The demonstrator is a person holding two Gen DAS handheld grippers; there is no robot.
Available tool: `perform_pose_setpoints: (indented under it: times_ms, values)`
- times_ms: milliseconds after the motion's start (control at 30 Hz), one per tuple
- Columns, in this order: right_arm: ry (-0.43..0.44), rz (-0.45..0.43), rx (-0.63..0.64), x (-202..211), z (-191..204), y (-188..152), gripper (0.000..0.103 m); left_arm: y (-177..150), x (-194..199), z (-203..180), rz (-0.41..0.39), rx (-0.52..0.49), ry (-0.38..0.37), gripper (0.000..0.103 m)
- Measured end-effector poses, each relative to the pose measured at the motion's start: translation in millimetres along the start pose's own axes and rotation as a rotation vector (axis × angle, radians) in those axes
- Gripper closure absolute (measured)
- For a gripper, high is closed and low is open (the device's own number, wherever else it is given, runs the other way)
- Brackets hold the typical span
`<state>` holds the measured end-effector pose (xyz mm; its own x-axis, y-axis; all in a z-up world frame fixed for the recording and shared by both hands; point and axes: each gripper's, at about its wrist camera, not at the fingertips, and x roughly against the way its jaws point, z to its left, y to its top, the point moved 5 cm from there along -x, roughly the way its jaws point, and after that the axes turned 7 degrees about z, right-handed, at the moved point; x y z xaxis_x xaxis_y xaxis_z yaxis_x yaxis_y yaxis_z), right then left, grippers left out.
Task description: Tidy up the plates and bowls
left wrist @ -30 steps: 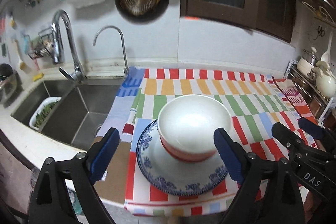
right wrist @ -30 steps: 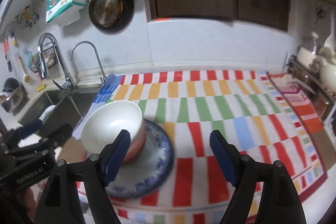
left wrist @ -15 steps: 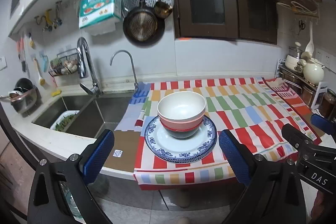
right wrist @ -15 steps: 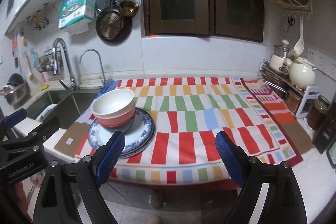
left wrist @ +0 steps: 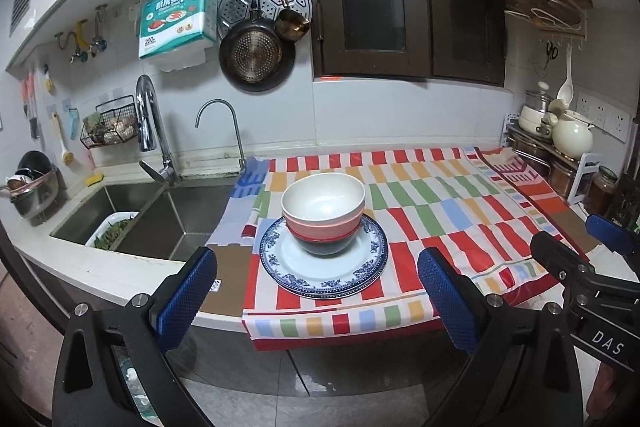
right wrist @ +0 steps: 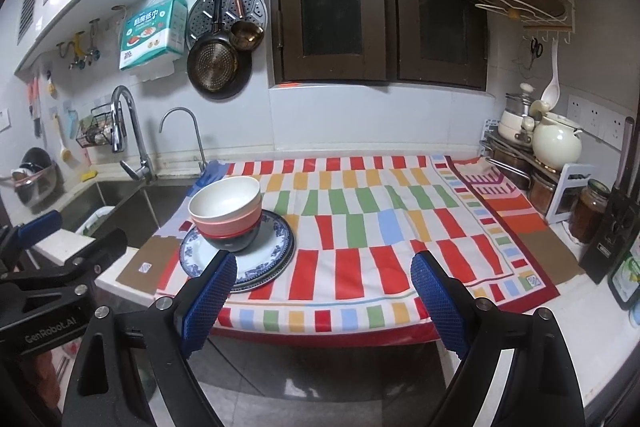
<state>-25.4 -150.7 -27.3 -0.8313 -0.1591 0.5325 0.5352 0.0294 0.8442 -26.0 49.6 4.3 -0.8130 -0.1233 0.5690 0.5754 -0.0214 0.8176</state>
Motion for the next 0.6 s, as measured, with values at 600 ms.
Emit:
perform_pose_setpoints:
  times_ms: [600]
  values:
    - [-0.027,-0.010,-0.014,7.6,14.2,4.4,0.013,7.6,0.7,15.2,-0.012,-0.025,-0.004,0.000]
